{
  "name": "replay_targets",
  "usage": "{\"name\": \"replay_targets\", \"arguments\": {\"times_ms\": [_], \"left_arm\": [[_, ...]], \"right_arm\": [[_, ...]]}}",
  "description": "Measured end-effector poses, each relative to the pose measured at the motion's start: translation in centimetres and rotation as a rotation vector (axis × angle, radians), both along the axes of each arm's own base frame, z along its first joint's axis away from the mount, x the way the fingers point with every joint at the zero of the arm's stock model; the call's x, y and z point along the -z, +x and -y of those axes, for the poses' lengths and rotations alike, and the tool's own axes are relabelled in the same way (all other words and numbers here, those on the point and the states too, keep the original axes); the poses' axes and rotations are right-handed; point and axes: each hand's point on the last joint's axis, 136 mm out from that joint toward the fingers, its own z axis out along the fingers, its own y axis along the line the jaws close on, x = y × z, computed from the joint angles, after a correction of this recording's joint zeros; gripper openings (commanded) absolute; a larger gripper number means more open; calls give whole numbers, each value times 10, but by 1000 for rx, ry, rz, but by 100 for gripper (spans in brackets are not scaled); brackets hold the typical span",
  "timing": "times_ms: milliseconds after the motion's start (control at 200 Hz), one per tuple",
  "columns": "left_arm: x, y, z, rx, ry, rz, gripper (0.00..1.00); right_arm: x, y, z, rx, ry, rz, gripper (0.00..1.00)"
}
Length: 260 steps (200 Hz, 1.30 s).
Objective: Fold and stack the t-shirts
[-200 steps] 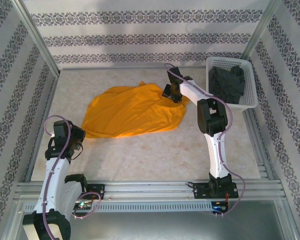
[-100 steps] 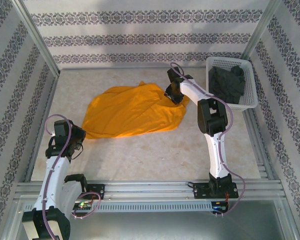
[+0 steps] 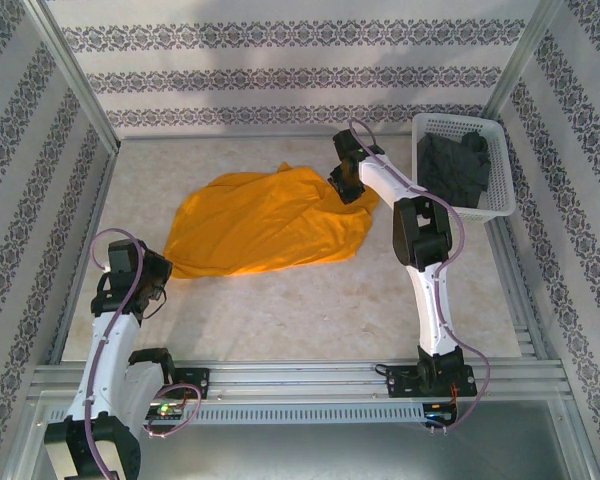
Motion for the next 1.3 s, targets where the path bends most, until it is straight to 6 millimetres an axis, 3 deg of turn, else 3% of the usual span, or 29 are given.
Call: {"name": "replay_targets", "arguments": {"times_ms": [145,280,490,714,859,989,1074,1134,1199,1299], "left_arm": [[0,0,1,6,-2,0,0],[0,0,2,6,-3,0,0],[0,0,1,6,-2,0,0],[0,0,1,6,-3,-1,0],[3,4,1,7,-5,-5,0],[4,7,1,9,-8,-6,0],[4,8,1,11,-9,-3,0],[0,10,2,14,-11,4,0],[-5,13,3,18,-12,17,0],[-13,15,6,32,-15,36,0]], "right_arm": [[17,-4,2,29,-7,-43,40],[11,1,1,41,1,-29,31],[14,-2,2,48,-2,-44,0],[3,1,8,32,-40,-9,0],[-42,7,13,-10,-73,88,0],[-110,9,18,-46,-90,222,0],[-159,-1,25,-54,-102,319,0],[-188,-23,36,-56,-116,369,0],[-205,-54,49,-54,-132,395,0],[-202,-115,72,-53,-160,387,0]]}}
